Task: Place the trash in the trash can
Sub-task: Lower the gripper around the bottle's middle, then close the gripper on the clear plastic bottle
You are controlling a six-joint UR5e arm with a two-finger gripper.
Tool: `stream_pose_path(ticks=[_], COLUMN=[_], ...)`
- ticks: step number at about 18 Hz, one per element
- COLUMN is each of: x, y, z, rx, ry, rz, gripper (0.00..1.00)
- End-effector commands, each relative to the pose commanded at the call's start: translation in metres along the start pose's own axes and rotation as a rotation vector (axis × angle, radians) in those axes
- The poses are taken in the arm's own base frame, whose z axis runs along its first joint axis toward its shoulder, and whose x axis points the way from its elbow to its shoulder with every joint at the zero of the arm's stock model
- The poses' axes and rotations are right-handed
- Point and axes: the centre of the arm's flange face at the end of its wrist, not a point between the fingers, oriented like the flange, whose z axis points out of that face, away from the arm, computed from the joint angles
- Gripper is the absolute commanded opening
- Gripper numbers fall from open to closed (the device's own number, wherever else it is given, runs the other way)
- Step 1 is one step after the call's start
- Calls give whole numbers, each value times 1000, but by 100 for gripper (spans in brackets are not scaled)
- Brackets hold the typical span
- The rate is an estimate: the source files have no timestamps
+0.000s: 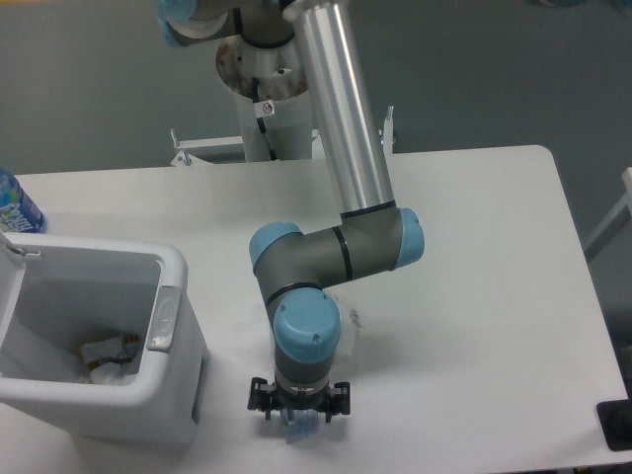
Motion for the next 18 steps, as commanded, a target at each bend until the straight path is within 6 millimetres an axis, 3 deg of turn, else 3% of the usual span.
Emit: stream_pose_path(ticks=[8,18], x=[1,1], y=[2,0], z=[1,-6], rx=[-10,0], ry=[-19,-22], rz=[4,5], gripper=[89,70])
